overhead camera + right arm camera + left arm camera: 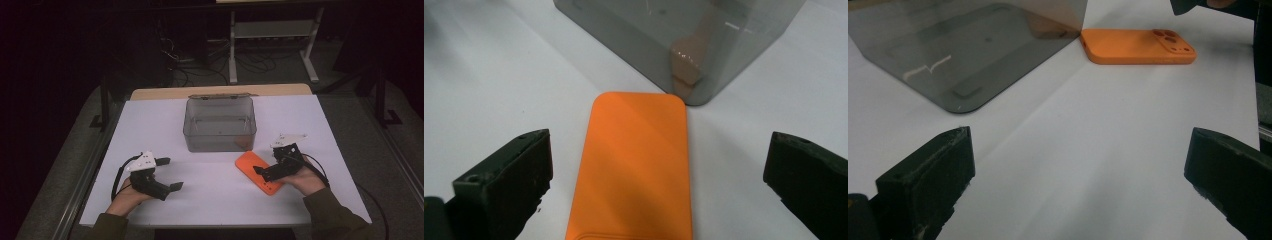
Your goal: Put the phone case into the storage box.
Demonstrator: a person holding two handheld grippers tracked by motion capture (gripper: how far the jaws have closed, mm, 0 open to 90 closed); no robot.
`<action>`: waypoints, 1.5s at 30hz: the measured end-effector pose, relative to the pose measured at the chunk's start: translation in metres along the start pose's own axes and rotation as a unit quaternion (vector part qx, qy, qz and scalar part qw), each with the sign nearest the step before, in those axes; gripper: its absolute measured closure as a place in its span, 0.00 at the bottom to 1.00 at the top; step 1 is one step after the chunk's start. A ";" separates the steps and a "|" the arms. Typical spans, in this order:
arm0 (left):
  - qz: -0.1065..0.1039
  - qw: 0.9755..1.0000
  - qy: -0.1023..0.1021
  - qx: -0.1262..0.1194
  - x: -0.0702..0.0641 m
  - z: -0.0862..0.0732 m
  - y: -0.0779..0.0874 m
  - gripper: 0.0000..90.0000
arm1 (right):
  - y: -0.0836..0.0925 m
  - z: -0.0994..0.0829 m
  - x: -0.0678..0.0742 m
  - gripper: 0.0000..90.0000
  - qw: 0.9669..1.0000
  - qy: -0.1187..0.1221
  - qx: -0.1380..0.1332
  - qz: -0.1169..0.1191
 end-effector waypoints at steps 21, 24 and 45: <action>-0.001 1.000 0.000 0.001 0.000 0.000 0.000 0.00 | -0.005 -0.016 0.004 0.00 0.999 0.003 0.037 0.005; -0.001 1.000 0.000 0.001 0.000 0.000 0.000 0.00 | -0.007 -0.018 0.005 0.00 0.999 0.006 0.043 0.006; 0.000 1.000 -0.003 0.002 0.000 -0.001 -0.001 0.00 | -0.014 -0.026 0.009 0.00 0.997 0.015 0.071 0.011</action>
Point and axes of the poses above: each handheld gripper's, and its own axes: y roughly backward along the jaws, z roughly out of its top, x roughly to its left, the point moved 5 cm from there along -y, roughly forward along the jaws, and after that the axes turned 3 degrees about -z, right-handed, at the moved point
